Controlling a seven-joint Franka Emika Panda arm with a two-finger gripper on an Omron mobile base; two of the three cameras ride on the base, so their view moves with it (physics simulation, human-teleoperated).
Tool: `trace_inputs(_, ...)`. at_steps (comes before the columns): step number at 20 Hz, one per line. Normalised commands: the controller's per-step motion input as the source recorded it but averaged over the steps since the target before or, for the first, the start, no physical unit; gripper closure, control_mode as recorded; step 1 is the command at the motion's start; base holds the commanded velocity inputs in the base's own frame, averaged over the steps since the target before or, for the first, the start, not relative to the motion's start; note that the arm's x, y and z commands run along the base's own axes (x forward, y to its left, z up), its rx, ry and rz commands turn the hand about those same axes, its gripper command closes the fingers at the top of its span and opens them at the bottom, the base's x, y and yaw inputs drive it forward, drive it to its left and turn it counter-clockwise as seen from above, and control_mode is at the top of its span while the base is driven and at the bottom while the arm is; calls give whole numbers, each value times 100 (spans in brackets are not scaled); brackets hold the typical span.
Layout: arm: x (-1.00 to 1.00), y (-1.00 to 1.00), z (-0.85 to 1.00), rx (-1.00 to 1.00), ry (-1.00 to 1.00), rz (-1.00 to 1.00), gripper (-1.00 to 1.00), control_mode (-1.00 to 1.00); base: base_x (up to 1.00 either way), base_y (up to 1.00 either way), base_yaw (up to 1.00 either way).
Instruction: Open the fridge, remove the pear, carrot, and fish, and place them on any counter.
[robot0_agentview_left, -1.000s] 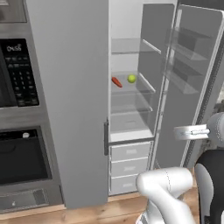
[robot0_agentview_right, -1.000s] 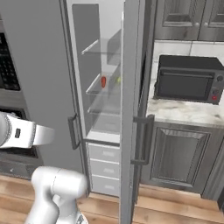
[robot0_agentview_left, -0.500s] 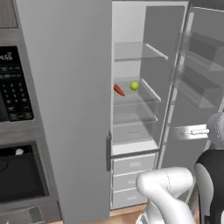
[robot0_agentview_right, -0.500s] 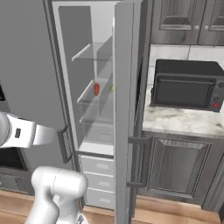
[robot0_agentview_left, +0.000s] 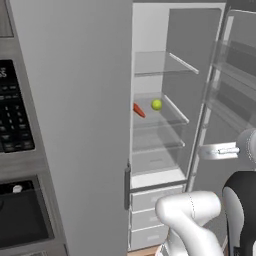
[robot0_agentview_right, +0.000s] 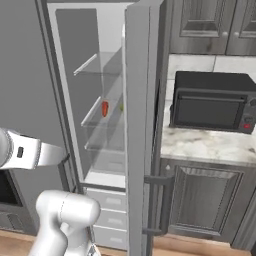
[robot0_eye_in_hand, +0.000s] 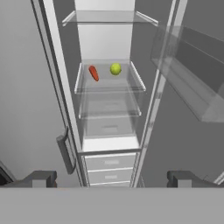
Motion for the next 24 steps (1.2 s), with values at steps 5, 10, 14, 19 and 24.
trace_inputs(5, 0, 0, 0, 0, 0, 0, -100, 100, 53, 0, -5)
trace_inputs(10, 0, 0, 0, 0, 0, 0, -100, 100, 58, 0, -5)
trace_inputs(14, 0, 0, 0, 0, 0, 0, -100, 100, 58, 0, -5)
trace_inputs(19, 0, 0, 0, 0, 0, 0, -100, 100, 38, 0, -3)
trace_inputs(24, 0, 0, 0, 0, 0, 0, -100, 100, 36, 0, -3)
